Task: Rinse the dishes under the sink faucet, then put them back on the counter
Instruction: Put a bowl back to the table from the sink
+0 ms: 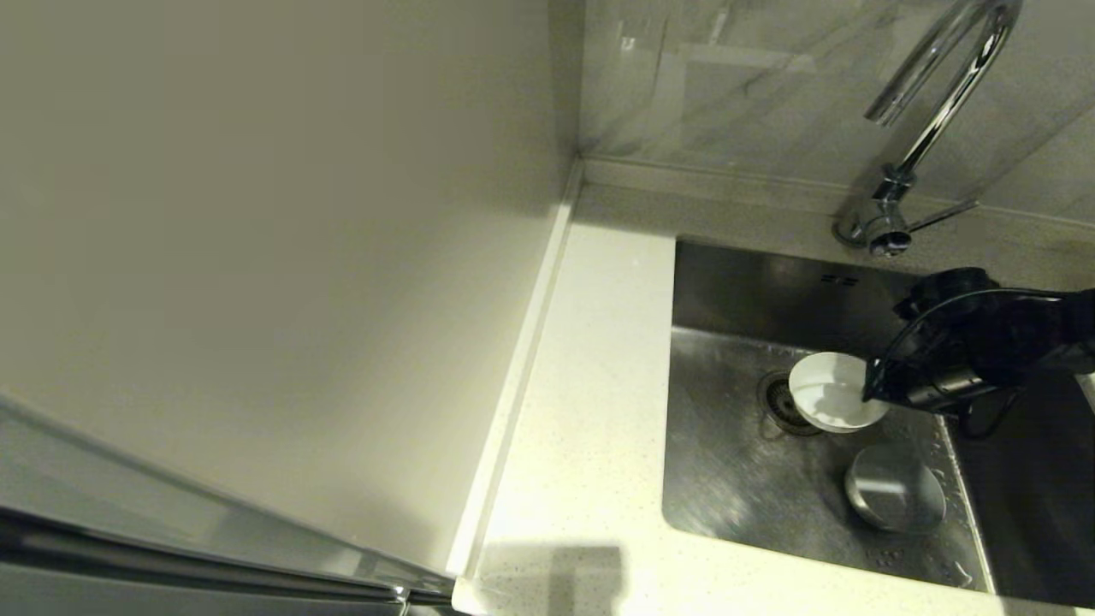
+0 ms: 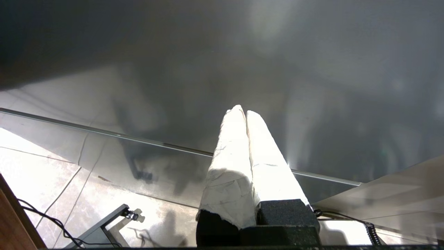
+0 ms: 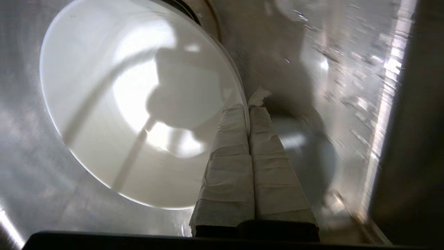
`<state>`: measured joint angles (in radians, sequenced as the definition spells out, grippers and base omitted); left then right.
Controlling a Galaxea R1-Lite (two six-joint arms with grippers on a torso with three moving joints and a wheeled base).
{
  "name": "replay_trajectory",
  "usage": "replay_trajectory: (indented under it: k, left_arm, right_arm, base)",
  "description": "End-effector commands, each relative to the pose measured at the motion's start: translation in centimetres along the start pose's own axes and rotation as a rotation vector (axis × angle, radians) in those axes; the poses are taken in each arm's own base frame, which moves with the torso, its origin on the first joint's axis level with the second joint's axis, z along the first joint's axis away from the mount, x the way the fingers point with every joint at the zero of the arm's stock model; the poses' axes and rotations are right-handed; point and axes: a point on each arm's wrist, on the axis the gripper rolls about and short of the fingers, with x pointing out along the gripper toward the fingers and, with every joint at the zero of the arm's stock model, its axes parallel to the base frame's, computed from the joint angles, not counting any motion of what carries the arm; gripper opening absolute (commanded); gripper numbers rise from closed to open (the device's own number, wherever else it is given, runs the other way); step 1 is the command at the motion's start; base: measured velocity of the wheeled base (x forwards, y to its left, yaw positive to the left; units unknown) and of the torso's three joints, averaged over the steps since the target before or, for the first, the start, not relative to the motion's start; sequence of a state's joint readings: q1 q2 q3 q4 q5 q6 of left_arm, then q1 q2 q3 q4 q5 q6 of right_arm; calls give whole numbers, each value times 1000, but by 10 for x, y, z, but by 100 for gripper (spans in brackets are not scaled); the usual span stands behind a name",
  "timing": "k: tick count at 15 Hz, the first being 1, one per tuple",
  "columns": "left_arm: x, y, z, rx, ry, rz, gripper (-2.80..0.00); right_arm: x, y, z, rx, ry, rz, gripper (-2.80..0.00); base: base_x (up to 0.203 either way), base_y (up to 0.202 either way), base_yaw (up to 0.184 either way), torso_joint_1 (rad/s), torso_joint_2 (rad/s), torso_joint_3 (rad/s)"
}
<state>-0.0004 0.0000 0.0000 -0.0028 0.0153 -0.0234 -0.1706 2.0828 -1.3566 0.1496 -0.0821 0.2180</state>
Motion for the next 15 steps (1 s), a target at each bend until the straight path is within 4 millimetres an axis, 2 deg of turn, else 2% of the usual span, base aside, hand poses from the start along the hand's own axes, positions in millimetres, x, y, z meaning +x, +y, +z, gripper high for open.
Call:
replay_trajectory:
  k: [1, 4, 7, 10, 12, 15]
  left_arm:
    - [0, 0, 0, -1, -3, 1, -280]
    - [0, 0, 0, -1, -3, 0, -280]
    - [0, 0, 0, -1, -3, 0, -280]
    - [0, 0, 0, -1, -3, 0, -280]
    - [0, 0, 0, -1, -3, 1, -280]
    - [0, 0, 0, -1, -3, -1, -280]
  right_arm:
    - [-50, -9, 2, 17, -77, 3, -280]
    - [-101, -31, -2, 15, -164, -59, -280]
    - [-131, -82, -5, -90, -204, -230, -280]
    - [-176, -115, -5, -210, -301, -372, -280]
    - [-198, -121, 7, -263, -474, -442, -280]
    - [-229, -119, 29, -300, -832, -541, -280]
  base:
    - [0, 0, 0, 0, 0, 0]
    - [0, 0, 0, 0, 0, 0]
    - [0, 0, 0, 0, 0, 0]
    - [0, 0, 0, 0, 0, 0]
    - [0, 0, 0, 0, 0, 0]
    - [0, 0, 0, 0, 0, 0]
